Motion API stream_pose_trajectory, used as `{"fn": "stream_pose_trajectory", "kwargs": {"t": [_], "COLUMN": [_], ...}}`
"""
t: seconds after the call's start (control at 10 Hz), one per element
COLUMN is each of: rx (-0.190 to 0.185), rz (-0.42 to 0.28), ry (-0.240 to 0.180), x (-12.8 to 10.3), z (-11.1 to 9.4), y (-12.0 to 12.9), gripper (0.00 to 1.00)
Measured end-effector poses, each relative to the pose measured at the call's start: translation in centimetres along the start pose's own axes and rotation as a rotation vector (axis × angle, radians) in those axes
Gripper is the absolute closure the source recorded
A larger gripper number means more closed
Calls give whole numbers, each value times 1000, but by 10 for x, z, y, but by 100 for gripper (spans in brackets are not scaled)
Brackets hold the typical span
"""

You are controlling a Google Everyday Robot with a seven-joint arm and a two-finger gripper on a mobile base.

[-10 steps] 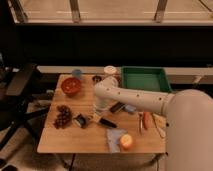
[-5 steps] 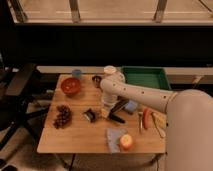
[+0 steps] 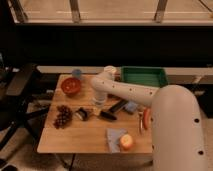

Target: Wipe table surface with brush

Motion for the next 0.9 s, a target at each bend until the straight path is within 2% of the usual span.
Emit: {"fn": "stream_pose_trajectory", "kwargs": {"t": [0.1,0.4,0.6,0.8,0.9], "rx": [-9,-18,-15,-9,-7], "rz": [-23,-21,7,54,66], "ry": [-9,-15,-11,-13,-15], "x": [-11,-18,-1,35,45], "z": [3,-1,-9,-19,-22], "y": [12,35,41,41,41], "gripper": [100,100,100,100,100]}}
